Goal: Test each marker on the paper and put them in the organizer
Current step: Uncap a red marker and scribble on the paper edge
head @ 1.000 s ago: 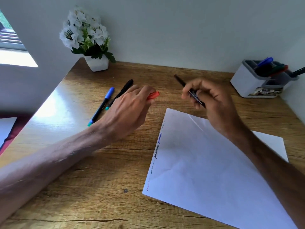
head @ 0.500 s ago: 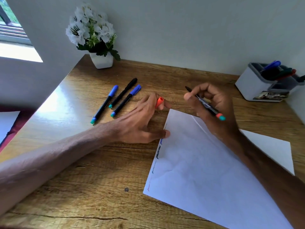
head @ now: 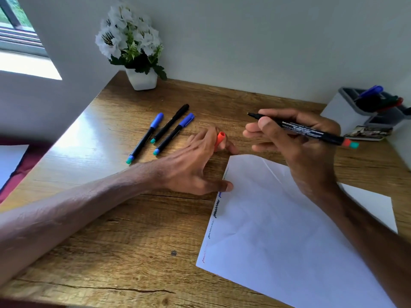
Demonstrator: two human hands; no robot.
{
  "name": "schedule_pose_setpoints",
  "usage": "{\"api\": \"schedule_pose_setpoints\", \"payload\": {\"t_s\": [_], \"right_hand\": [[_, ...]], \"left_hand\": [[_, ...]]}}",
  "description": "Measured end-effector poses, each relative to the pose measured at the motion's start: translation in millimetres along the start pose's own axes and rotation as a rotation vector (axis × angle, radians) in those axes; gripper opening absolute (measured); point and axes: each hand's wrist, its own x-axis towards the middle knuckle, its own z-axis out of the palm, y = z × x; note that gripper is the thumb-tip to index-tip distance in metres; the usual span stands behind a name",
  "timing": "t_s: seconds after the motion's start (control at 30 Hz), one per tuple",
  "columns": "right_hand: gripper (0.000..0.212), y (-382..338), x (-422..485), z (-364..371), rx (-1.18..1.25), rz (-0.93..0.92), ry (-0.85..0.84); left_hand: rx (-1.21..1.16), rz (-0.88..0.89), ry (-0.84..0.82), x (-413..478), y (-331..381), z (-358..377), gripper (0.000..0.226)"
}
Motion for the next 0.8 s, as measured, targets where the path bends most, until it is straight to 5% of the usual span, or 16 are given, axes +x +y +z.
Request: {"api": "schedule_pose_setpoints", "payload": {"t_s": [0.23, 0.37, 0.6, 0.8], "right_hand": [[0.017, 8, -27, -5, 0.018, 0.186, -0.256], [0.009, 24, -42, -8, 0.015, 0.306, -0.252], [0.008, 26, -29, -8, -0.051, 0.309, -0.336], [0.009, 36, -9, 3, -0.236, 0.072, -0.462]], "left_hand": [[0.09, 0.0, -0.032, -7, 10, 4, 0.083], [0.06, 0.009, -0.049, -8, 12, 8, 0.086], [0.036, 0.014, -0.075, -7, 12, 7, 0.083], [0.047, 0.0, -0.088, -7, 12, 6, 0.082]]}}
